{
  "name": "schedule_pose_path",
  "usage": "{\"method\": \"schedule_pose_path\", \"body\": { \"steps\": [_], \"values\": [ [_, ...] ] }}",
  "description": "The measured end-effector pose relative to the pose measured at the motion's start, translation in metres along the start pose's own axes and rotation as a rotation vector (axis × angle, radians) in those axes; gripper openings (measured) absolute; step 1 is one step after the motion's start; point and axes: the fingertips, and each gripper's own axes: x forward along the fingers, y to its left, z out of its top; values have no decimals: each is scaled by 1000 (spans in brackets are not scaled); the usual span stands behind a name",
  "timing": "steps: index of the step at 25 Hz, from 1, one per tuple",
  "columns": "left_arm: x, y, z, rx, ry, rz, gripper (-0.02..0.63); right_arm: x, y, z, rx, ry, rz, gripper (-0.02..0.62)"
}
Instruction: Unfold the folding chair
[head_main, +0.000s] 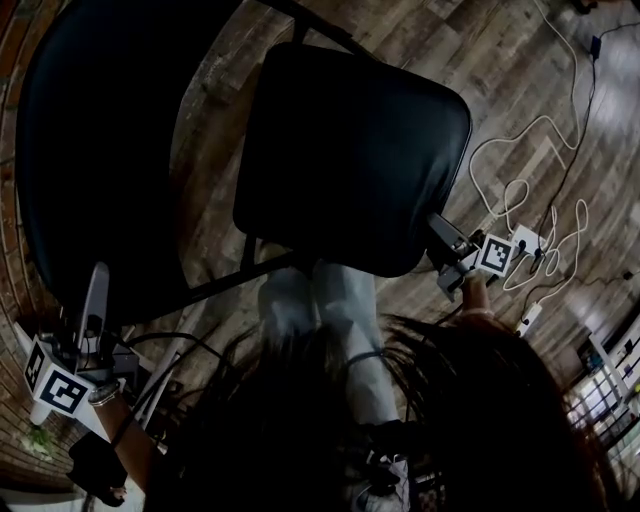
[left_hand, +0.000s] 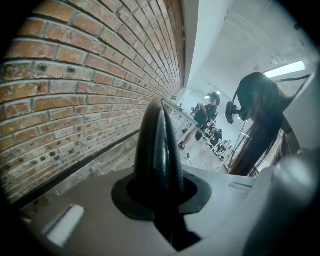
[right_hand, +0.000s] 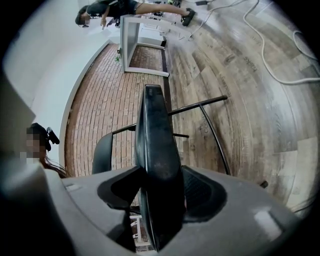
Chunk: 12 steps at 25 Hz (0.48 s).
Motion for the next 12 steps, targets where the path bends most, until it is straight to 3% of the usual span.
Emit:
{"method": "schedule_pose_path", "body": {
  "steps": [12],
  "values": [
    [5, -15, -11, -6, 4, 1, 55, -9, -18, 1, 9, -35, -22, 249]
  ]
}}
